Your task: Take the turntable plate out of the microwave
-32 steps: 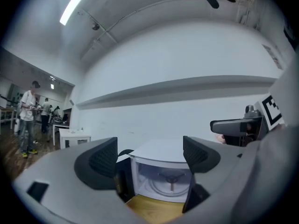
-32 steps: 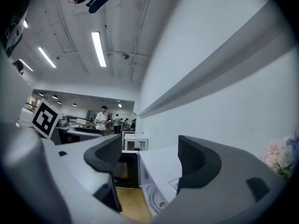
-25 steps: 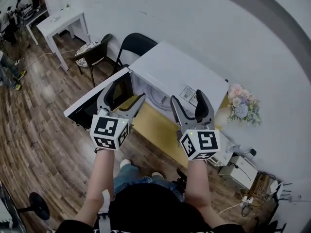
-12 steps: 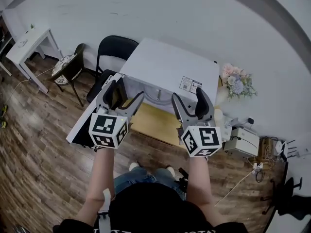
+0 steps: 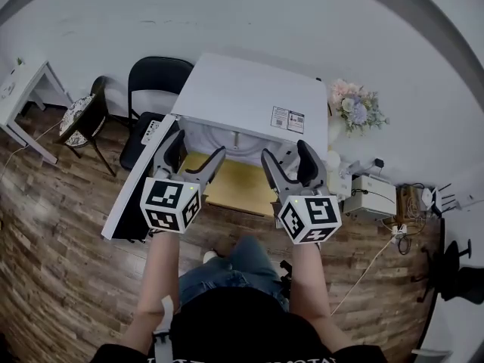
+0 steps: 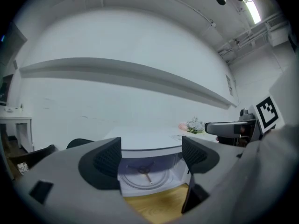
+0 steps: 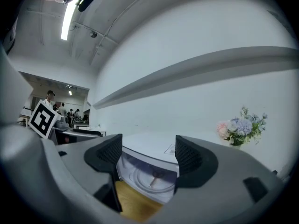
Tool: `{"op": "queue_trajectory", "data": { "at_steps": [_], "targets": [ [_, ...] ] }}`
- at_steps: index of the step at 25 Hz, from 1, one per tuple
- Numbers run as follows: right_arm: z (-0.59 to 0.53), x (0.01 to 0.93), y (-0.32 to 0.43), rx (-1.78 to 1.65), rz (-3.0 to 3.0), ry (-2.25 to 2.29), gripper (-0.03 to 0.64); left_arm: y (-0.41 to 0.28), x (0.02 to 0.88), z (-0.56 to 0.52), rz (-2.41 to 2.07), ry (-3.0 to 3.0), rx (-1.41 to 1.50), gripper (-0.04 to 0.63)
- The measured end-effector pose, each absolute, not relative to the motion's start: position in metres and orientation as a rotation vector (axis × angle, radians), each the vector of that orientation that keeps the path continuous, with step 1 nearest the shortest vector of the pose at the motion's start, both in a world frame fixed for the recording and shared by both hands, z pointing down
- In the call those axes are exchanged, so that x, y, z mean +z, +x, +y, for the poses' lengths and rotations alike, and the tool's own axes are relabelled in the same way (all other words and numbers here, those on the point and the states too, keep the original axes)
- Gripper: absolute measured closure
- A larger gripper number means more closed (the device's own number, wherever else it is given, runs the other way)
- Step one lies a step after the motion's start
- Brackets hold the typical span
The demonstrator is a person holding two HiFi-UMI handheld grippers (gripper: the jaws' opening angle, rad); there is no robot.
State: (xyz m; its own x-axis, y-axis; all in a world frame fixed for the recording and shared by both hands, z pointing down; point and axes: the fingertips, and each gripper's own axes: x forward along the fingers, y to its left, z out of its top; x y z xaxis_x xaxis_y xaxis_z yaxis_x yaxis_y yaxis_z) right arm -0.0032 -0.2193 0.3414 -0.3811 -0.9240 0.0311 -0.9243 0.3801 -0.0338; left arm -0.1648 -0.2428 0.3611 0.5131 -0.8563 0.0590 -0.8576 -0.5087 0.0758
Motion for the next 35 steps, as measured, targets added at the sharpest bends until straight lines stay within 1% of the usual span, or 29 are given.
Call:
{"op": "queue_trajectory", "data": {
  "at_steps": [3, 5, 7, 12, 15, 20, 23, 28, 35],
  "targets": [
    [-0.22, 0.362, -0.007, 0.13, -2.587, 1.726, 0.249, -0.16, 0.38, -0.243, -1.455, 2.638, 0.05, 0.212],
    [-0.221, 0.376, -0.01, 0.162, -2.574, 1.713, 0.249, -0.155, 0.393, -0.243, -1.406, 2.625, 0.057, 0.244],
    [-0.224, 0.393, -0.012, 0.204, -2.562, 1.697, 0.249, -0.151, 0.409, -0.244, -1.366, 2.6, 0.075, 0.258],
    [-0.239, 0.429, -0.016, 0.319, -2.552, 1.655, 0.25, -0.144, 0.448, -0.256, -1.319, 2.525, 0.142, 0.258],
    [-0.246, 0.445, -0.017, 0.395, -2.55, 1.643, 0.25, -0.141, 0.467, -0.268, -1.283, 2.46, 0.135, 0.258],
    [-0.255, 0.472, -0.015, 0.633, -2.569, 1.658, 0.25, -0.137, 0.501, -0.291, -1.223, 2.316, 0.081, 0.258],
    [-0.259, 0.486, -0.012, 0.739, -2.566, 1.671, 0.25, -0.131, 0.52, -0.3, -1.193, 2.276, 0.111, 0.258],
    [-0.267, 0.498, -0.016, 0.777, -2.562, 1.65, 0.25, -0.125, 0.548, -0.317, -1.164, 2.208, 0.137, 0.258],
    [-0.276, 0.508, -0.018, 0.765, -2.537, 1.613, 0.25, -0.119, 0.582, -0.34, -1.097, 1.997, 0.052, 0.259]
  ]
}}
